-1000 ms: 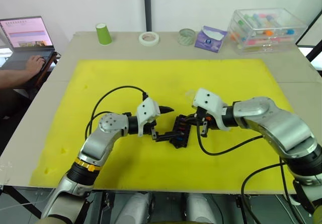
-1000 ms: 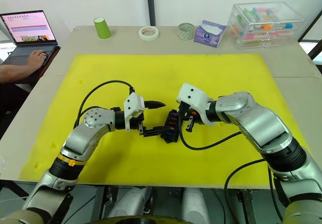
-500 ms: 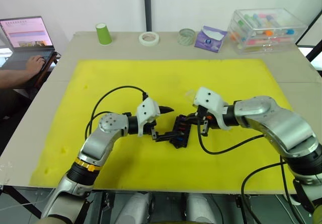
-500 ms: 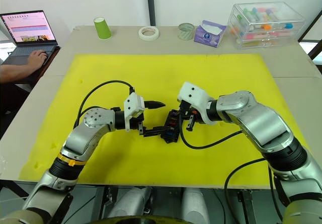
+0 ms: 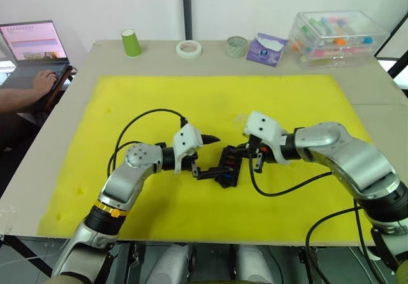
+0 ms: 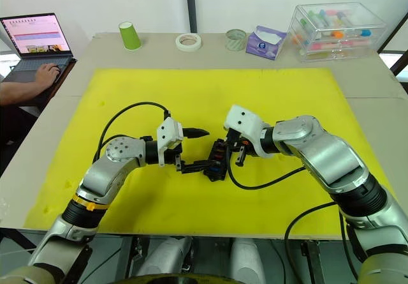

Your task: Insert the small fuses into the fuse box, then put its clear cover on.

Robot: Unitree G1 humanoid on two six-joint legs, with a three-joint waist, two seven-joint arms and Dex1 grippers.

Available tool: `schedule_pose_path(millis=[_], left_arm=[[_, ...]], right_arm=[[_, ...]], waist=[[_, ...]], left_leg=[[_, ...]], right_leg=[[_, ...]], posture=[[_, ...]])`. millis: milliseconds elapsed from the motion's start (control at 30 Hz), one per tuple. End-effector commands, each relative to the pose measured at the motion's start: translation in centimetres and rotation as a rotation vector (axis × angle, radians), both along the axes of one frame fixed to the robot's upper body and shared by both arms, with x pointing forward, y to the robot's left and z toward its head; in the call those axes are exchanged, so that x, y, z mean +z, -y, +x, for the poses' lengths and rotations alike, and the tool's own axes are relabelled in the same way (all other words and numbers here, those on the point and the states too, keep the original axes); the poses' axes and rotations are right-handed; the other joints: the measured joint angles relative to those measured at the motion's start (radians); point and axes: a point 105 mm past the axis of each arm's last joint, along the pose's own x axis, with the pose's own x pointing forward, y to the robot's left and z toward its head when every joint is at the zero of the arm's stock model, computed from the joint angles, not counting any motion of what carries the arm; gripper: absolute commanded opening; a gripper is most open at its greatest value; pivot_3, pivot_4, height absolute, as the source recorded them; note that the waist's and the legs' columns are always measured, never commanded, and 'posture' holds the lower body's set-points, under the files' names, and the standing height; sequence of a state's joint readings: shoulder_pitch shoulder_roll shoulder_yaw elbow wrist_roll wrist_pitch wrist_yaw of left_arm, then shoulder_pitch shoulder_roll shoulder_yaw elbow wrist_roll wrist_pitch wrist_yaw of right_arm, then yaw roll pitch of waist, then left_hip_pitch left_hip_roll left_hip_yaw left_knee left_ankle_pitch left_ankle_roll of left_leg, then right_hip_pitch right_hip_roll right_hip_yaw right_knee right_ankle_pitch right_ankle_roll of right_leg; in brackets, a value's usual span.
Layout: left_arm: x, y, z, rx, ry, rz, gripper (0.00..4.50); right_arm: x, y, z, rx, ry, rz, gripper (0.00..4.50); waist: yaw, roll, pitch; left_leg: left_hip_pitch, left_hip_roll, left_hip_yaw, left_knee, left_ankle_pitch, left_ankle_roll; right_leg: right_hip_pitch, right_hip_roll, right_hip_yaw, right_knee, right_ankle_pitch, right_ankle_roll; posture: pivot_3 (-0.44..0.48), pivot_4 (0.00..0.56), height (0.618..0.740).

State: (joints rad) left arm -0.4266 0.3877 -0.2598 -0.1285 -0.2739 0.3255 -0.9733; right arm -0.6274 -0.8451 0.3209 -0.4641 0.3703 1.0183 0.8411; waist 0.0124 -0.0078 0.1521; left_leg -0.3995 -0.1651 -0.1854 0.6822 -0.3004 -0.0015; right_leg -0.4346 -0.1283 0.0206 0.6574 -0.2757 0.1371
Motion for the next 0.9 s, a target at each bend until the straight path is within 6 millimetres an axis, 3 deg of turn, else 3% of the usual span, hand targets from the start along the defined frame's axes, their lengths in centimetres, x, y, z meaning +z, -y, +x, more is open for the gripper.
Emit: schedule_pose_path(millis=[33, 900], left_arm=[[0.97, 0.14, -0.38, -0.017, 0.033, -0.015, 4.48], [0.82, 0.16, -0.36, -0.012, 0.030, -0.008, 4.48]], right_arm=[[0.10, -0.11, -0.07, 0.023, 0.016, -0.008, 0.00], [-0.47, 0.34, -0.08, 0.050, 0.013, -0.045, 0.00]], waist=[[0.000, 0.000, 0.000], [0.000, 0.000, 0.000]], left_leg=[[0.000, 0.000, 0.000, 0.000, 0.000, 0.000], [0.000, 0.000, 0.000, 0.000, 0.000, 0.000]], right_leg=[[0.000, 0.000, 0.000, 0.000, 0.000, 0.000], [0.000, 0.000, 0.000, 0.000, 0.000, 0.000]], posture=[[0.000, 0.150, 0.740], [0.000, 0.150, 0.740]])
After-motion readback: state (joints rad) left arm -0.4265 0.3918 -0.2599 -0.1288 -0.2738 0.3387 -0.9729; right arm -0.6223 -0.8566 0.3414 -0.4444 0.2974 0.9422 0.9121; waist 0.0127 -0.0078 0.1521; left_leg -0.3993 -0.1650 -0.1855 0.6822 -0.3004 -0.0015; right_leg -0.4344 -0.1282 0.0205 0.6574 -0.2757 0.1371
